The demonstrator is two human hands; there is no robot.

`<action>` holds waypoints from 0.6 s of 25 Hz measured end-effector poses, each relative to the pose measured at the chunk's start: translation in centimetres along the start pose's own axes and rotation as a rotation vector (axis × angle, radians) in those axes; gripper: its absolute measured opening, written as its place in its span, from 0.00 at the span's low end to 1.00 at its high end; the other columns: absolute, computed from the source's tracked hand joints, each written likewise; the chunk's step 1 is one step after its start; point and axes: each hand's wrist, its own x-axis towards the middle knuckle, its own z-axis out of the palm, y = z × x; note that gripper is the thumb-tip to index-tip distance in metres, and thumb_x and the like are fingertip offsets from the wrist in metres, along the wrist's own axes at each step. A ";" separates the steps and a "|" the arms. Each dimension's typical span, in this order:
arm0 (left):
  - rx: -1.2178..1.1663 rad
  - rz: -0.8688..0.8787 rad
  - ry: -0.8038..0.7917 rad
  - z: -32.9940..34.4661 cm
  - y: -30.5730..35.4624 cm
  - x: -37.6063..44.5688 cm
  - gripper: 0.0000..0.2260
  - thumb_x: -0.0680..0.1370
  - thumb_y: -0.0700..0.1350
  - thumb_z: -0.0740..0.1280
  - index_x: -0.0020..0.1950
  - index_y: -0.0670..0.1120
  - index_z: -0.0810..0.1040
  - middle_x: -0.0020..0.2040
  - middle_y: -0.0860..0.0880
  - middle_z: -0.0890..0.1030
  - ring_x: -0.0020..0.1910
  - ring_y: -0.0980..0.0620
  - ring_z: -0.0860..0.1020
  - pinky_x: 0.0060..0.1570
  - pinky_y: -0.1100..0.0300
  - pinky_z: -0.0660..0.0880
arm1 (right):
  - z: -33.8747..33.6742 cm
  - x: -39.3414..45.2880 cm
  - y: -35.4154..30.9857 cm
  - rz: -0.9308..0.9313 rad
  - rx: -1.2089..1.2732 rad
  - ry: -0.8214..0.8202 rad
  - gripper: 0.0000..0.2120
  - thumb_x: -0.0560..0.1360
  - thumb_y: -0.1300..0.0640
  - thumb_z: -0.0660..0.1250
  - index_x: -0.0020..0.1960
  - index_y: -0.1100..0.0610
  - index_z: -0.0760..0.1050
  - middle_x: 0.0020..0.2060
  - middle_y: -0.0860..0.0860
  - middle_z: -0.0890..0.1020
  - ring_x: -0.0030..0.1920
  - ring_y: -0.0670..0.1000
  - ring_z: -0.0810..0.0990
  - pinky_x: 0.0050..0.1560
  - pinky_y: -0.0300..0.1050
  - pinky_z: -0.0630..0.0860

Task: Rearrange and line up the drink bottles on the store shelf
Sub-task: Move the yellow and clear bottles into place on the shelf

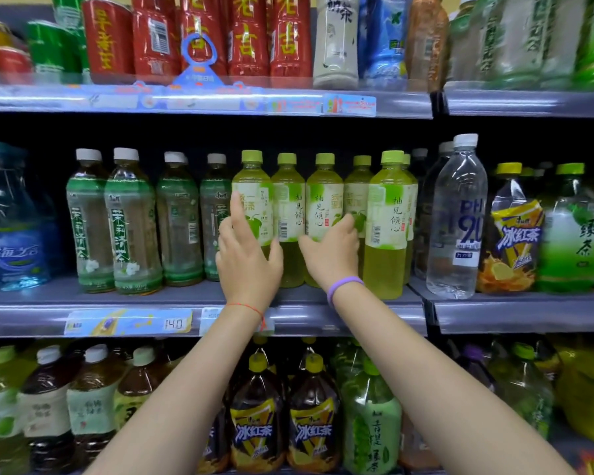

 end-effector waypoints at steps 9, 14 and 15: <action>-0.048 -0.100 -0.091 -0.1 -0.6 0.7 0.43 0.76 0.55 0.70 0.80 0.43 0.48 0.73 0.42 0.67 0.71 0.42 0.67 0.65 0.46 0.68 | -0.2 -1.8 0.3 -0.044 -0.017 -0.044 0.33 0.67 0.46 0.74 0.64 0.59 0.64 0.61 0.55 0.69 0.63 0.57 0.70 0.63 0.56 0.71; -0.011 -0.150 -0.161 -0.3 -0.9 0.7 0.29 0.83 0.53 0.58 0.79 0.42 0.54 0.72 0.40 0.66 0.70 0.40 0.65 0.64 0.45 0.65 | 0.4 -2.6 0.2 -0.133 0.028 -0.140 0.28 0.71 0.43 0.73 0.62 0.58 0.69 0.57 0.53 0.70 0.55 0.54 0.75 0.53 0.45 0.73; -0.017 -0.143 -0.122 -0.4 -0.8 0.5 0.25 0.83 0.51 0.57 0.78 0.42 0.58 0.71 0.41 0.67 0.69 0.40 0.65 0.64 0.46 0.64 | 0.4 -2.7 0.2 -0.153 0.018 -0.163 0.27 0.72 0.43 0.72 0.62 0.57 0.70 0.57 0.53 0.70 0.52 0.54 0.76 0.50 0.44 0.72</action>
